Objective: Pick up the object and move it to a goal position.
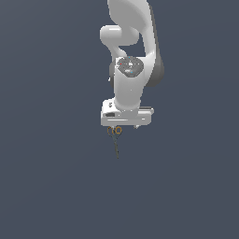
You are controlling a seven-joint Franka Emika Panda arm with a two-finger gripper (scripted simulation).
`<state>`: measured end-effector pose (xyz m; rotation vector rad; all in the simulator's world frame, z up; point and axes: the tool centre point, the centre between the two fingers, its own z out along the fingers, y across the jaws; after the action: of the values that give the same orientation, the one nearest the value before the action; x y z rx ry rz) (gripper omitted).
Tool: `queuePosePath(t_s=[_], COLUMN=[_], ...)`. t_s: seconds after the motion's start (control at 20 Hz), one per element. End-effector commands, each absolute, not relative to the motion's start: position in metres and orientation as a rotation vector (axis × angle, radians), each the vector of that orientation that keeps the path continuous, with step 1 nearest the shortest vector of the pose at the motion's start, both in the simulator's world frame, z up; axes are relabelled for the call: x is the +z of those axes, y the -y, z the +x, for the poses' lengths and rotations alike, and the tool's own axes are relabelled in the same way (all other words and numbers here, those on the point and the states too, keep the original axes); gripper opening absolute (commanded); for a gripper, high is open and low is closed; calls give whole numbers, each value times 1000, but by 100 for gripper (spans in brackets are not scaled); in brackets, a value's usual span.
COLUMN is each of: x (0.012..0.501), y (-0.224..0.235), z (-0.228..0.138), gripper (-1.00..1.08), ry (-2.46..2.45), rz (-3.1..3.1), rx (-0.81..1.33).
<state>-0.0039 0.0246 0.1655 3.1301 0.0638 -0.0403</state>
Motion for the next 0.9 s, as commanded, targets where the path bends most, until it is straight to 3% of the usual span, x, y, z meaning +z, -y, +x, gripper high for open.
queuePosePath(t_s=[0.0,0.85], x=[165,174], y=[-25,-30], z=[-4,6], gripper=[100,100], ry=[-64,-5], rz=[3130,3163], rx=[-40,14])
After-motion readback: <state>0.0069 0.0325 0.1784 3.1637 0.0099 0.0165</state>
